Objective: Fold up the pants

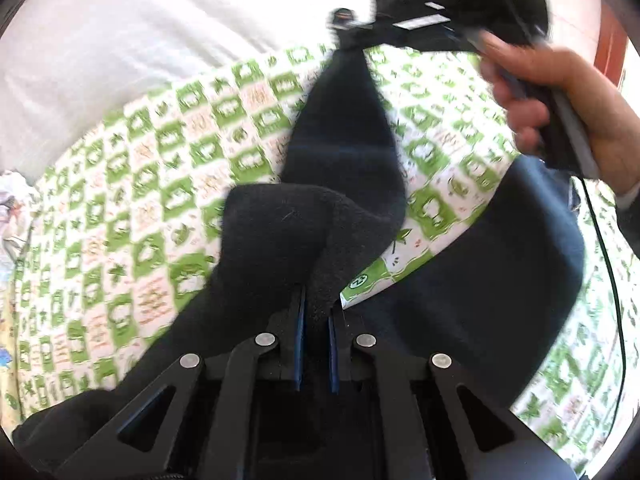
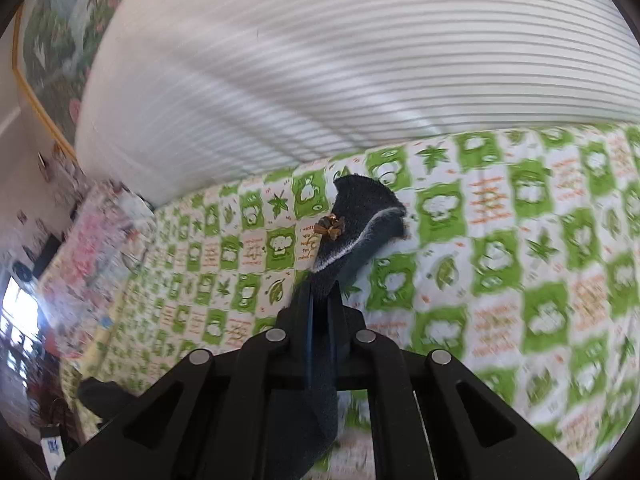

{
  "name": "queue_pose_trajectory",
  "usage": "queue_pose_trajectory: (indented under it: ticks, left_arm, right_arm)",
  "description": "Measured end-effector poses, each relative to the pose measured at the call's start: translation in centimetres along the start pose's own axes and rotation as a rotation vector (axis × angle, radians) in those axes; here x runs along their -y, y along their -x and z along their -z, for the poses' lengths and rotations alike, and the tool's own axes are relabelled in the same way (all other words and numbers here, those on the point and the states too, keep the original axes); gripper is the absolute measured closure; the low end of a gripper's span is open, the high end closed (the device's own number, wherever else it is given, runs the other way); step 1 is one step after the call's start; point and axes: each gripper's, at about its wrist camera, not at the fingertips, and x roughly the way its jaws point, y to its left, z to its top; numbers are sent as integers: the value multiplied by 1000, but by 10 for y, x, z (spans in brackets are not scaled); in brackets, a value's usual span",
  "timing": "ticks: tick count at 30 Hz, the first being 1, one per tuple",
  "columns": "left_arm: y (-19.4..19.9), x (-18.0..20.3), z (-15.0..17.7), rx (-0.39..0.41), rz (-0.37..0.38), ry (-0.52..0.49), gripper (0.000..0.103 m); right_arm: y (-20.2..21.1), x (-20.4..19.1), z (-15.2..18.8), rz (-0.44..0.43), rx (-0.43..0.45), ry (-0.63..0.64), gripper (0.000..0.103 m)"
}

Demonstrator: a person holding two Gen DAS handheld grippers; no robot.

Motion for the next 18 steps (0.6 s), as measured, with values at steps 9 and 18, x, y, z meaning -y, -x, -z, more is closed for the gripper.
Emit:
queue_pose_trajectory:
  ticks: [9, 18]
  left_arm:
    - [67, -8, 15, 72, 31, 36, 95]
    - [90, 20, 44, 77, 60, 4, 95]
  right_arm:
    - [111, 26, 44, 6, 90, -99, 96]
    - [164, 43, 120, 27, 101, -155, 96]
